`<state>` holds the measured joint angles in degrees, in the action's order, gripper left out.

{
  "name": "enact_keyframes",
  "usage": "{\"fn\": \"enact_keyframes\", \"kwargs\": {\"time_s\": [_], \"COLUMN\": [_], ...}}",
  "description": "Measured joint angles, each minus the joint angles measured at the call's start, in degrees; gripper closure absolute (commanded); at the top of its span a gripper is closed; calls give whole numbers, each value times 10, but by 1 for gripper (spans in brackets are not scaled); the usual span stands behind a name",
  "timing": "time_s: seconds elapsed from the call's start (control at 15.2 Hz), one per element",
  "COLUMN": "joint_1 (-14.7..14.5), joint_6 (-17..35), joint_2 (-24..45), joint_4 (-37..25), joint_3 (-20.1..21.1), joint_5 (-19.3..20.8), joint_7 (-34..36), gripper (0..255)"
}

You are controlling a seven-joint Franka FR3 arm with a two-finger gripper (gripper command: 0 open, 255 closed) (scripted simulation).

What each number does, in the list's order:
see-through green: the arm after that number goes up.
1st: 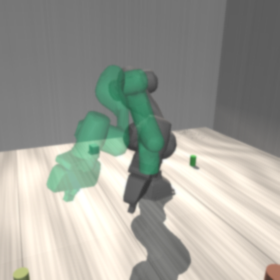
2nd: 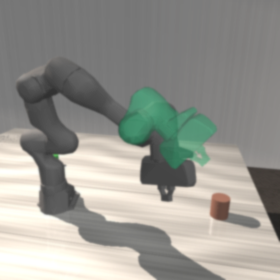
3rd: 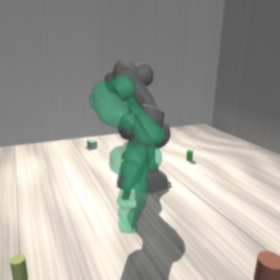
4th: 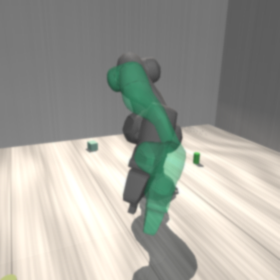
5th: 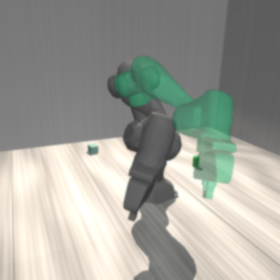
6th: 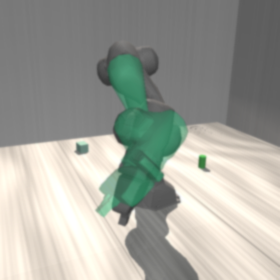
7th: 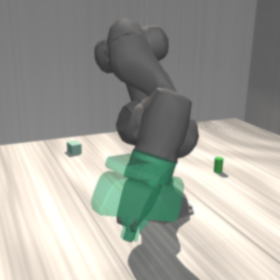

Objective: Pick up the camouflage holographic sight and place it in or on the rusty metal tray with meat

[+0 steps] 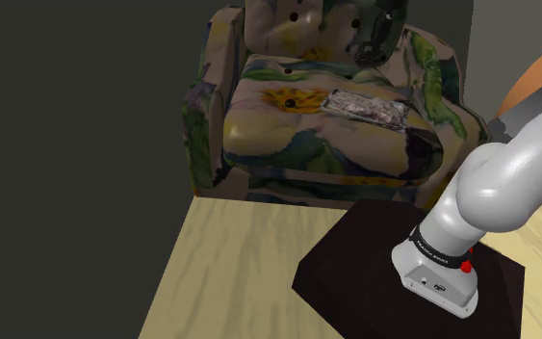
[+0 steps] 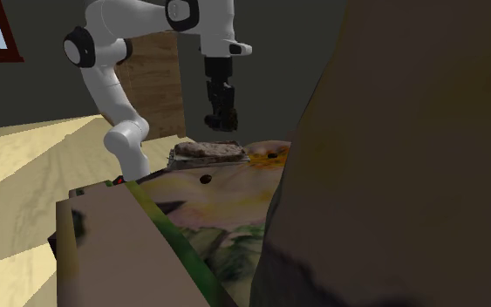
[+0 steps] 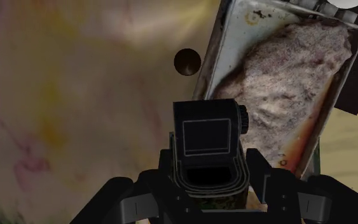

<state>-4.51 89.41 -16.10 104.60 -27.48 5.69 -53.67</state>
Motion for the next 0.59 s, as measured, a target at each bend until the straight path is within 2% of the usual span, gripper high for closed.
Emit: {"fn": "enact_keyframes", "kwargs": {"time_s": [0.4, 0.59], "joint_1": [0, 3], "joint_6": [-17, -7], "joint_2": [-124, -149], "joint_4": [106, 141], "joint_3": [65, 75], "joint_5": [24, 28], "joint_7": [77, 88], "gripper": [255, 255]}}
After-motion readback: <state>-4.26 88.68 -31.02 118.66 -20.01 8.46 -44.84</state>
